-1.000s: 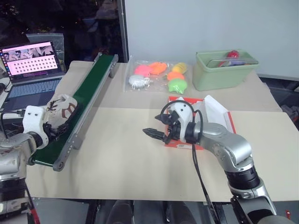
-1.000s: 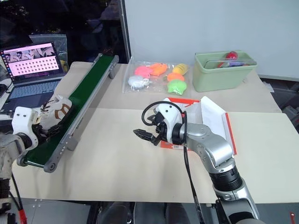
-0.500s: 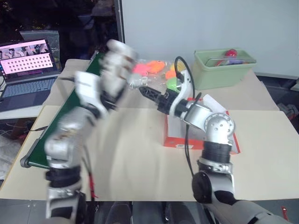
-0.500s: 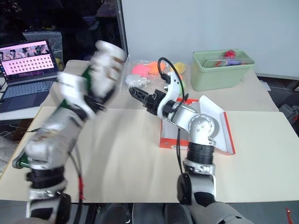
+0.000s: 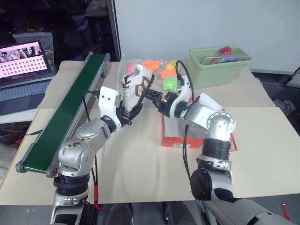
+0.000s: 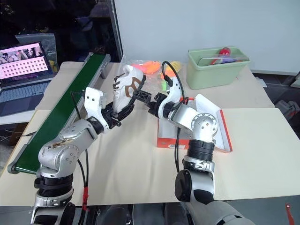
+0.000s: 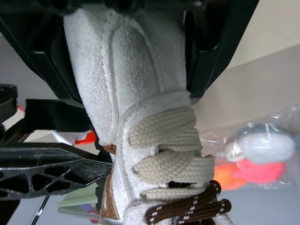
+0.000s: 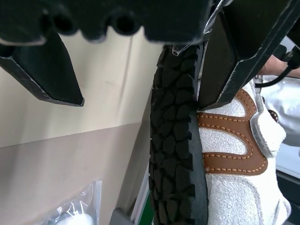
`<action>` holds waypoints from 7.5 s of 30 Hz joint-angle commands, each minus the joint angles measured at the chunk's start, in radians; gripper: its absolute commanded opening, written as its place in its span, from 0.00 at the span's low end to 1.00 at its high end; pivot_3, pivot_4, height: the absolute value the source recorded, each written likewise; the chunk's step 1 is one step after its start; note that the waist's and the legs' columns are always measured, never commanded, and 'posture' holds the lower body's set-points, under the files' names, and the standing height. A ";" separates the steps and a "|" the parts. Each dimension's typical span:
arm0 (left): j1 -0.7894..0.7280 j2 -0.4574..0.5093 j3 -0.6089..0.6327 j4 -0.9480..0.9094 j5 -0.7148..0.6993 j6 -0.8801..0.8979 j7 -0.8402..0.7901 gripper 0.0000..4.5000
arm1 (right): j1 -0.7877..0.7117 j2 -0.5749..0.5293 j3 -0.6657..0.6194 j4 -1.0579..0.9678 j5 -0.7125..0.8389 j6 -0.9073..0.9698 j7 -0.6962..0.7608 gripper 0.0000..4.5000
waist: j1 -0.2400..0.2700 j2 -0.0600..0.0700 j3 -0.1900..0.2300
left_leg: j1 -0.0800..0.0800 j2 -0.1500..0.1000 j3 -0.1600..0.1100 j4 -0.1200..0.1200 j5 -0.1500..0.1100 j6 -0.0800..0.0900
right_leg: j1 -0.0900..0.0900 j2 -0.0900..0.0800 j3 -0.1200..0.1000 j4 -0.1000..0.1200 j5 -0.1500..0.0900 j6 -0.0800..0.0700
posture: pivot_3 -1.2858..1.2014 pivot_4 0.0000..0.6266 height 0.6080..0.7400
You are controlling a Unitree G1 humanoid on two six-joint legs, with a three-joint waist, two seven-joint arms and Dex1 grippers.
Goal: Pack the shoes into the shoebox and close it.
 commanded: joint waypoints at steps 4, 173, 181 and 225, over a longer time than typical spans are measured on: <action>-0.043 -0.018 -0.039 0.012 -0.024 -0.022 -0.060 0.56 | -0.082 0.123 0.002 -0.006 0.164 -0.061 -0.052 1.00 | 0.001 0.000 0.000 | 0.000 0.000 0.000 0.000 0.000 0.000 | 0.000 0.000 0.000 0.000 0.000 0.000 | 0.52 0.24 0.92; 0.077 0.418 0.308 0.676 0.216 -0.468 -0.220 1.00 | 0.370 -0.397 0.777 -0.287 -0.764 -0.711 0.881 0.98 | 0.004 0.002 0.002 | 0.007 0.001 0.001 0.000 0.000 0.000 | 0.003 0.000 -0.001 -0.001 -0.002 -0.001 | 0.52 0.24 0.92; 0.096 0.402 0.308 0.719 0.223 -0.509 -0.213 1.00 | 0.376 -0.392 0.757 -0.301 -0.754 -0.692 0.870 0.98 | 0.004 0.001 0.002 | 0.007 0.001 0.001 0.000 0.000 0.000 | 0.003 0.000 -0.001 0.000 -0.002 -0.001 | 0.52 0.24 0.92; 0.025 0.008 -0.009 0.019 0.124 -0.266 -0.050 0.54 | -0.009 0.031 -0.064 0.043 -0.056 0.063 0.304 1.00 | -0.008 -0.001 0.002 | 0.003 0.001 0.000 0.000 0.000 -0.001 | -0.001 0.000 -0.002 0.001 0.001 -0.001 | 0.52 0.24 0.92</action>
